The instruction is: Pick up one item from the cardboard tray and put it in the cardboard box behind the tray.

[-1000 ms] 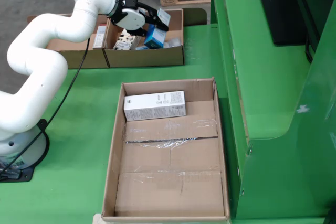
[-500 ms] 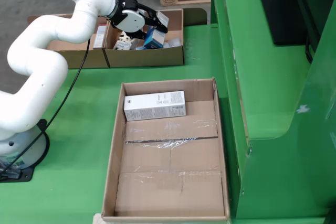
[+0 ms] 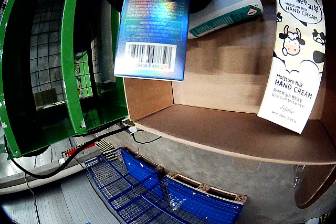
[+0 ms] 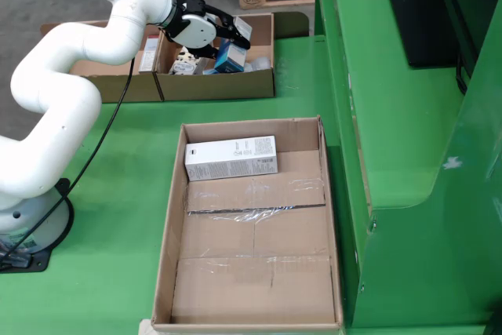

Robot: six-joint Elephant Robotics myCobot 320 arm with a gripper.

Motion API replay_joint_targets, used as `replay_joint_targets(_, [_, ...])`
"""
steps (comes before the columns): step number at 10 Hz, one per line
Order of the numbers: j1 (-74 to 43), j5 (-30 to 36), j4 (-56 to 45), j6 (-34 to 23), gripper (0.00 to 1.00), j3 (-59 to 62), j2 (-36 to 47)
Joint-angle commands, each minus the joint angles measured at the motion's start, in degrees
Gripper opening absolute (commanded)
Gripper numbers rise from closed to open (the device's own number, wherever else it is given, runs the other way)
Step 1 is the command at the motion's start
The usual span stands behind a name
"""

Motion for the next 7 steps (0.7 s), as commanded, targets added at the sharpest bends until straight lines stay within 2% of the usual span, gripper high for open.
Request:
replay_joint_targets(1, [-0.27,-0.82,0.68,-0.14,0.20,1.66,1.99])
replay_joint_targets(7, [-0.27,-0.82,0.68,-0.14,0.80,1.66,1.99])
